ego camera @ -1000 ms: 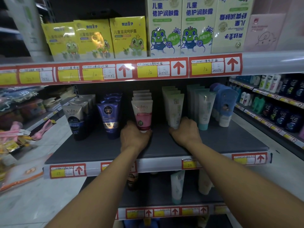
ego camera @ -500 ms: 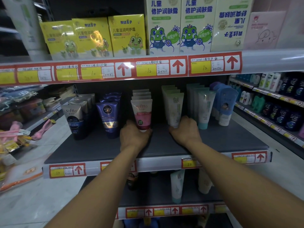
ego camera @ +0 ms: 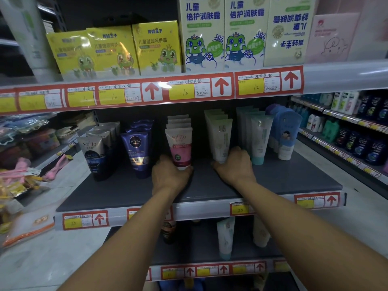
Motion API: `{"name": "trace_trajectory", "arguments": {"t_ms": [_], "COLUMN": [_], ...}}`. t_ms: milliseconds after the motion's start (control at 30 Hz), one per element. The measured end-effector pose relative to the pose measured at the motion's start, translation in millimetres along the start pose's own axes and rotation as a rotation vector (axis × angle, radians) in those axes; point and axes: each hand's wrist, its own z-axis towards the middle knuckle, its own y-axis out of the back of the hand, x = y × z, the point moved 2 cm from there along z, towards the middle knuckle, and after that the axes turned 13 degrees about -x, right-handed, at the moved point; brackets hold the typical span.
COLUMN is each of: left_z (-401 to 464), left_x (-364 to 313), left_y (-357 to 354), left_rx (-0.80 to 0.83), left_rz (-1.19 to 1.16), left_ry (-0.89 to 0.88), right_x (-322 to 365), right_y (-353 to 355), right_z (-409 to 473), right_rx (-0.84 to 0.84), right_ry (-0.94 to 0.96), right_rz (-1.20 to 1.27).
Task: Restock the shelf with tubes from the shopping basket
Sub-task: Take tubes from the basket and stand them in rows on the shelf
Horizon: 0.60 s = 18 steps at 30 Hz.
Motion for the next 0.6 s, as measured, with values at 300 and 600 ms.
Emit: {"name": "trace_trajectory", "arguments": {"t_ms": [300,600], "left_z": [-11,-40], "left_x": [-12,-31], "left_y": [12,20], "left_rx": [-0.091,-0.288], "left_rz": [-0.161,-0.163], "left_ry": [0.021,-0.273], "right_x": [21,21], "right_y": [28,48], "right_z": [-22,-26], "right_rx": [-0.331,-0.415], "right_ry": [0.151,0.244], "right_rz": [0.161,0.225]}}
